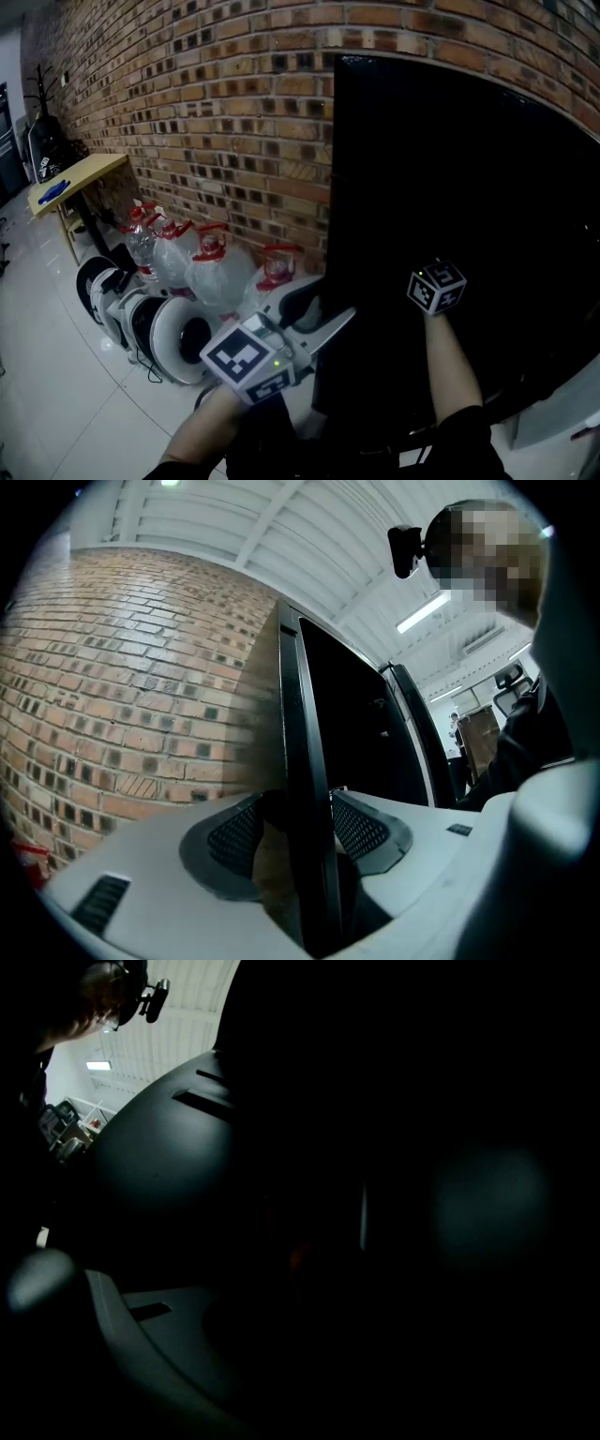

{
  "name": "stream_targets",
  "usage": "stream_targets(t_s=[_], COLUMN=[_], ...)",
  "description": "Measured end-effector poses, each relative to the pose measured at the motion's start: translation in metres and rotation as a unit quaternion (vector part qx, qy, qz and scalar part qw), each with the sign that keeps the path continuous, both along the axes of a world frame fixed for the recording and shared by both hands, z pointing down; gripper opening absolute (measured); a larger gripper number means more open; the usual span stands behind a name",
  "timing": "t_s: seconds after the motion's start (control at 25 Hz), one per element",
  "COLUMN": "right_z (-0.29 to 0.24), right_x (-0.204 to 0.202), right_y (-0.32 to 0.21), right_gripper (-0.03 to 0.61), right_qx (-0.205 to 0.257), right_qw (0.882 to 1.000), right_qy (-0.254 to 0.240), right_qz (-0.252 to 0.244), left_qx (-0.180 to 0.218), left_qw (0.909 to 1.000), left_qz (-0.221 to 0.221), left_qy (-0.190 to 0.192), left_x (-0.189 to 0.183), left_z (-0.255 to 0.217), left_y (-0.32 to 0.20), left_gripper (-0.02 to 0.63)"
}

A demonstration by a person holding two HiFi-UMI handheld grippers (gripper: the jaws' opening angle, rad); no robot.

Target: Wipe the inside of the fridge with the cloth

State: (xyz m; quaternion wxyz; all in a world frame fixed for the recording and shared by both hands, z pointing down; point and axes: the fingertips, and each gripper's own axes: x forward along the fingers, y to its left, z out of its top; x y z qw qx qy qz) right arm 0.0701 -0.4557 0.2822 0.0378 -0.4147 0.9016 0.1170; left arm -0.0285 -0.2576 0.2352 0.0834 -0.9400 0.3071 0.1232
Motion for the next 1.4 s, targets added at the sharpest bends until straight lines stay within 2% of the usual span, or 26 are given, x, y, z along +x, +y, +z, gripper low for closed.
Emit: stream_targets(t_s=[0.52, 0.72, 0.8, 1.0, 1.2, 1.32, 1.4], right_z=[0.012, 0.019, 0.009, -0.006, 0.013, 0.033, 0.053], right_x=[0.019, 0.009, 0.015, 0.025, 0.014, -0.006, -0.023], right_y=[-0.049, -0.047, -0.030, 0.037, 0.112, 0.147, 0.160], right_gripper=[0.072, 0.072, 0.072, 0.072, 0.072, 0.072, 0.072], right_qx=[-0.031, -0.063, -0.058, -0.027, -0.047, -0.065, -0.072], right_qw=[0.998, 0.997, 0.997, 0.998, 0.994, 0.989, 0.987], right_qy=[-0.002, -0.020, -0.023, -0.057, -0.072, -0.058, -0.024], right_qz=[0.058, 0.048, 0.043, 0.004, -0.063, -0.118, -0.138], left_qx=[-0.016, -0.031, -0.033, -0.038, -0.054, -0.071, -0.076], left_qw=[0.9995, 0.9985, 0.9983, 0.9980, 0.9963, 0.9935, 0.9928], left_qz=[0.012, 0.016, 0.018, 0.028, 0.031, 0.040, 0.040], left_qy=[0.023, 0.042, 0.044, 0.042, 0.060, 0.079, 0.083], left_x=[-0.001, -0.011, -0.007, -0.004, -0.007, -0.009, -0.010], left_z=[0.004, 0.007, 0.002, -0.001, -0.001, 0.000, 0.002], left_y=[-0.007, -0.006, -0.005, -0.006, -0.009, -0.013, -0.013], left_gripper=[0.235, 0.236, 0.236, 0.239, 0.239, 0.239, 0.239])
